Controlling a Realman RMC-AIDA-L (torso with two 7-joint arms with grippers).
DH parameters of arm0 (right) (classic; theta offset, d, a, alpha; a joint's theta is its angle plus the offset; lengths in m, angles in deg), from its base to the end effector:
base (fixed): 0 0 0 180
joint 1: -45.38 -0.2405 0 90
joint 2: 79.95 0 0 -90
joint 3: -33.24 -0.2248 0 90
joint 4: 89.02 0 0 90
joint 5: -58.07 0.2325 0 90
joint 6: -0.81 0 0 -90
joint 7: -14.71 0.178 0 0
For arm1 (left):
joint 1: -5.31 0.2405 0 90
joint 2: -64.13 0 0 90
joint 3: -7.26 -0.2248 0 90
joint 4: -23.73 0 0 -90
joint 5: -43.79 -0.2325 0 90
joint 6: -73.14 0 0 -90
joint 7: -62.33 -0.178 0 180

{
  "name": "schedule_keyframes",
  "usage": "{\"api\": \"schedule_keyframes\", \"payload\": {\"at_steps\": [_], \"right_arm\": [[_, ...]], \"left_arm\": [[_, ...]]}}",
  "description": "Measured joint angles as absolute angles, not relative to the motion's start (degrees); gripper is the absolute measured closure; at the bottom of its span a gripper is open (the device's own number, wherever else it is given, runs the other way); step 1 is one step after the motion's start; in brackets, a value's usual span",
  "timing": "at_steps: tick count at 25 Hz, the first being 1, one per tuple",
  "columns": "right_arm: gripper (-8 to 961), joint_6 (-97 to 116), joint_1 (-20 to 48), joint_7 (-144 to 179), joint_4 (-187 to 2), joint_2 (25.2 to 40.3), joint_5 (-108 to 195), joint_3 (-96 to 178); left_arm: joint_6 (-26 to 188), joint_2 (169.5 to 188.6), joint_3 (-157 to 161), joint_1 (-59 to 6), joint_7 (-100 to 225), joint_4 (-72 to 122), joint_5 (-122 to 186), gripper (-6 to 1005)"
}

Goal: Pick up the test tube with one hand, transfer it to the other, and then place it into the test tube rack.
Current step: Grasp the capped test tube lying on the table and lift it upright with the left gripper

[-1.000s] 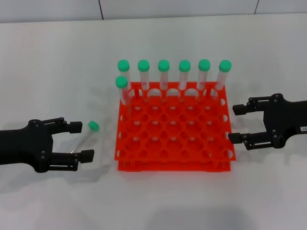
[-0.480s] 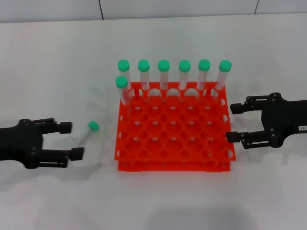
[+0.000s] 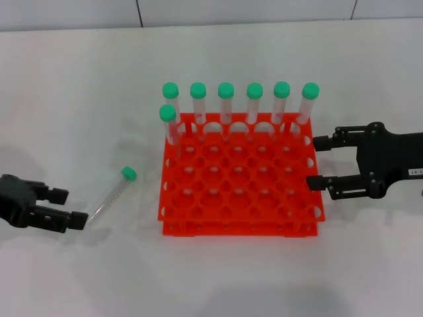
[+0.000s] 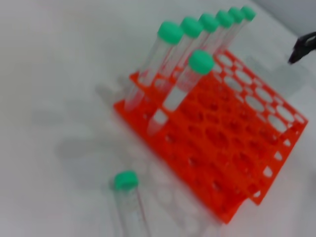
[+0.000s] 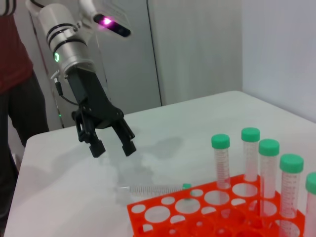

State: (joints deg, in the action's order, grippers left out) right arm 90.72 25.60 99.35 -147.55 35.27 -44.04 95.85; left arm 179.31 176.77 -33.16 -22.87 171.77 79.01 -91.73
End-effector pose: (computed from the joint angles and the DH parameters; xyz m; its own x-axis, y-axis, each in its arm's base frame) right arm 0.2121 0.3303 0.0141 0.9050 -0.1811 -0.3850 -0.2626 -0.9497 -0.1707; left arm -0.2759 0.3108 0.0604 0.7058 0.7014 0.0991 0.7077 -0.7044 -0.0551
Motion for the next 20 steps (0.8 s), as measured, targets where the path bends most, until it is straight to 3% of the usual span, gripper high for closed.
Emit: {"api": "schedule_keyframes", "payload": {"at_steps": [11, 20], "right_arm": [[250, 90.53, 25.65, 99.04, -146.97, 35.27, -42.19, 96.64], [254, 90.01, 25.31, 99.00, -146.94, 35.26, -41.84, 96.84]], "left_arm": [[177.19, 175.97, -33.19, -28.39, 182.26, 79.78, -102.56, 122], [174.72, 178.03, -36.58, -32.59, 184.04, 78.97, -110.94, 124]]}}
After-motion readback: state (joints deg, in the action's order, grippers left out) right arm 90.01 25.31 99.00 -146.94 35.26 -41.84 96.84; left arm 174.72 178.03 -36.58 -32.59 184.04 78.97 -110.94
